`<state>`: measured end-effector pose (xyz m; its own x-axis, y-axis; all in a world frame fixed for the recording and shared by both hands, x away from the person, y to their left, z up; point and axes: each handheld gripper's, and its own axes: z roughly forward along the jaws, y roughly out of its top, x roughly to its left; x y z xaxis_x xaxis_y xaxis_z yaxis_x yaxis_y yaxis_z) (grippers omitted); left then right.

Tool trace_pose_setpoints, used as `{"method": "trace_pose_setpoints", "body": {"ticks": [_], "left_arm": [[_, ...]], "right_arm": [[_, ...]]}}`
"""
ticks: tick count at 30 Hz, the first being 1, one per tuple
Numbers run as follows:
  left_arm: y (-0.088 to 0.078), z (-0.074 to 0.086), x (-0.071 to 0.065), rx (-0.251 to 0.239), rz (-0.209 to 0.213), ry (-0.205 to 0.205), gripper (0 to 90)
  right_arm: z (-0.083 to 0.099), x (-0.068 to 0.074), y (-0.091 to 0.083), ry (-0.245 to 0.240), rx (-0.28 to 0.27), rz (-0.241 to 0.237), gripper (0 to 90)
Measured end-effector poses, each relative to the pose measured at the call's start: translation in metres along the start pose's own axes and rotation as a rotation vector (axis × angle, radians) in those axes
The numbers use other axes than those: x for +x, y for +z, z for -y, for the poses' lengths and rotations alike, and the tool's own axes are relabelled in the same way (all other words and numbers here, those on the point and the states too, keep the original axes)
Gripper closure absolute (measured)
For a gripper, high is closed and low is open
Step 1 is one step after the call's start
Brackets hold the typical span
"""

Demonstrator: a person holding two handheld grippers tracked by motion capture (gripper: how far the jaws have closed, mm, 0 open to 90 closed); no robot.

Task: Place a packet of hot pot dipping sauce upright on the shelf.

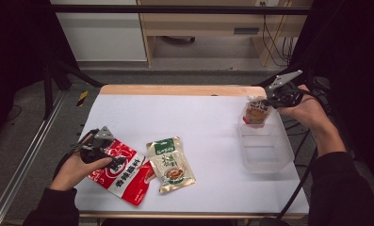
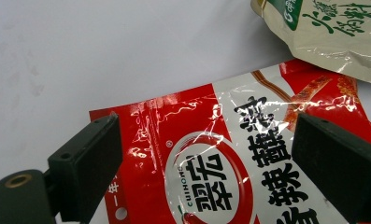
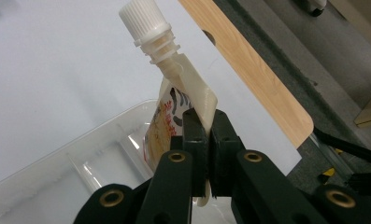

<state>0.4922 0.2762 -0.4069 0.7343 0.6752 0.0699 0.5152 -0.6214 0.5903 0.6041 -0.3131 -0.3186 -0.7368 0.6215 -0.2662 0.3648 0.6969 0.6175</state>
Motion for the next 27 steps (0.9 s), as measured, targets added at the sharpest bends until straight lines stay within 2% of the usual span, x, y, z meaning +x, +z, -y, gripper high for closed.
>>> {"method": "trace_pose_setpoints", "body": {"ticks": [13,18,20,25,27], "left_arm": [[-0.001,-0.002,-0.002,-0.001,0.003,0.006,9.1],[-0.002,-0.002,-0.002,-0.002,0.002,0.006,9.1],[-0.002,-0.002,-0.002,-0.001,0.005,0.007,9.1],[-0.002,-0.002,-0.003,-0.005,0.008,0.009,9.1],[-0.002,-0.002,-0.003,-0.005,0.007,0.009,9.1]], "right_arm": [[0.009,0.008,0.019,0.031,0.0,-0.035,88.0],[0.013,0.01,0.025,0.041,0.016,-0.047,87.7],[0.014,0.009,0.026,0.064,0.004,-0.043,87.6],[0.016,0.007,0.026,0.094,0.012,-0.04,85.9],[0.016,0.007,0.026,0.104,0.007,-0.054,83.6]]}}
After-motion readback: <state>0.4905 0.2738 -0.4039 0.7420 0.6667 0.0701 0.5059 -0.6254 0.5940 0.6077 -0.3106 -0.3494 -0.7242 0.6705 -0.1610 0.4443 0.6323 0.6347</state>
